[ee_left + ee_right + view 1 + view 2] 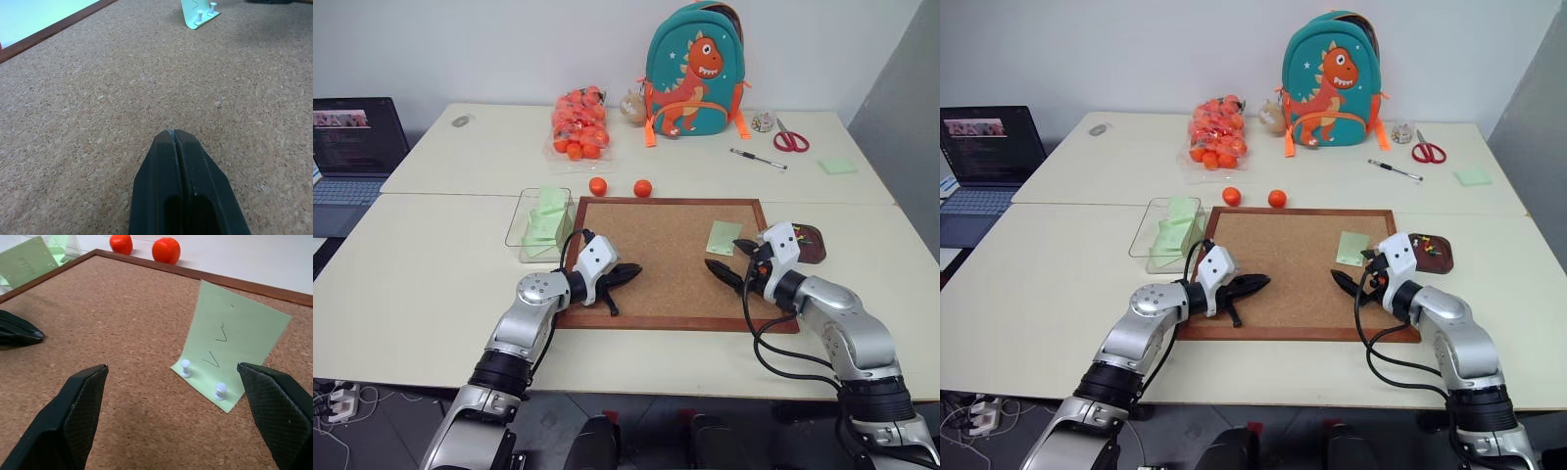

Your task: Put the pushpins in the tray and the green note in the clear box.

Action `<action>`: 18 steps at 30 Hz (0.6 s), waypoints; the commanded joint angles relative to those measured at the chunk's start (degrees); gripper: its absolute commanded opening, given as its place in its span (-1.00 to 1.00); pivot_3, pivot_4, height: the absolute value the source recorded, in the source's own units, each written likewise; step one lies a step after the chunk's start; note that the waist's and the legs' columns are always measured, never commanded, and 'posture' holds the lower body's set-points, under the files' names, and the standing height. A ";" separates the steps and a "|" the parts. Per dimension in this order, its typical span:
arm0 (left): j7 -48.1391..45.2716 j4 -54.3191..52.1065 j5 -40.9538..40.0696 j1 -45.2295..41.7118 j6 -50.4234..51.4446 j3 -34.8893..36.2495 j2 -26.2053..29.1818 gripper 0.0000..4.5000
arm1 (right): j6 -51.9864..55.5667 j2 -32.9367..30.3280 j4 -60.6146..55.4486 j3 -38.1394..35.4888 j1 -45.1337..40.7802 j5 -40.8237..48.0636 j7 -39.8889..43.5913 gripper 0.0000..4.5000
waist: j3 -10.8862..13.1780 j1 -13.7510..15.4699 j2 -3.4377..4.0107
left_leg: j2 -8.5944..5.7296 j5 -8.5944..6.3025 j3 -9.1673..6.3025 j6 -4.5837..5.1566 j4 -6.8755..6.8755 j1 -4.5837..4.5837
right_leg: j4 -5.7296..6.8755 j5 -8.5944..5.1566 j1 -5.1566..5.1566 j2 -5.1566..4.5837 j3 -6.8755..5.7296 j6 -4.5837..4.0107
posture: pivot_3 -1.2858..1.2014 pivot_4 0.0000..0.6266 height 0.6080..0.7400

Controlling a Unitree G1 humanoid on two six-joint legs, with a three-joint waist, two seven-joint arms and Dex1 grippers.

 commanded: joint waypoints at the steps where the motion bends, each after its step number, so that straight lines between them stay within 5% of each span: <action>1: -0.92 1.10 1.43 1.74 1.09 -2.96 -0.53 -1.00 | -2.11 0.13 1.44 -0.36 -1.89 -0.23 1.18 1.00 | 0.00 0.00 0.00 | 0.00 0.00 0.00 0.00 0.00 0.00 | 0.00 0.00 0.00 0.00 0.00 0.00 | 0.03 -0.52 1.00; 6: -0.93 0.86 1.41 1.89 1.18 -2.97 -0.49 -1.00 | -2.46 0.53 3.54 -0.98 -3.05 -0.13 1.01 0.82 | 0.00 0.00 0.00 | 0.00 0.00 0.00 0.00 0.00 0.00 | 0.00 0.00 0.00 0.00 0.00 0.00 | 0.03 -0.52 1.00; 18: -1.00 0.39 1.34 2.32 1.33 -2.94 -0.32 -1.00 | -2.92 0.19 4.95 -1.58 -3.51 -0.43 1.08 -0.31 | 0.00 0.00 0.00 | 0.01 0.00 -0.01 0.00 -0.01 0.00 | 0.00 0.00 0.00 0.00 -0.01 0.00 | 0.03 -0.52 1.00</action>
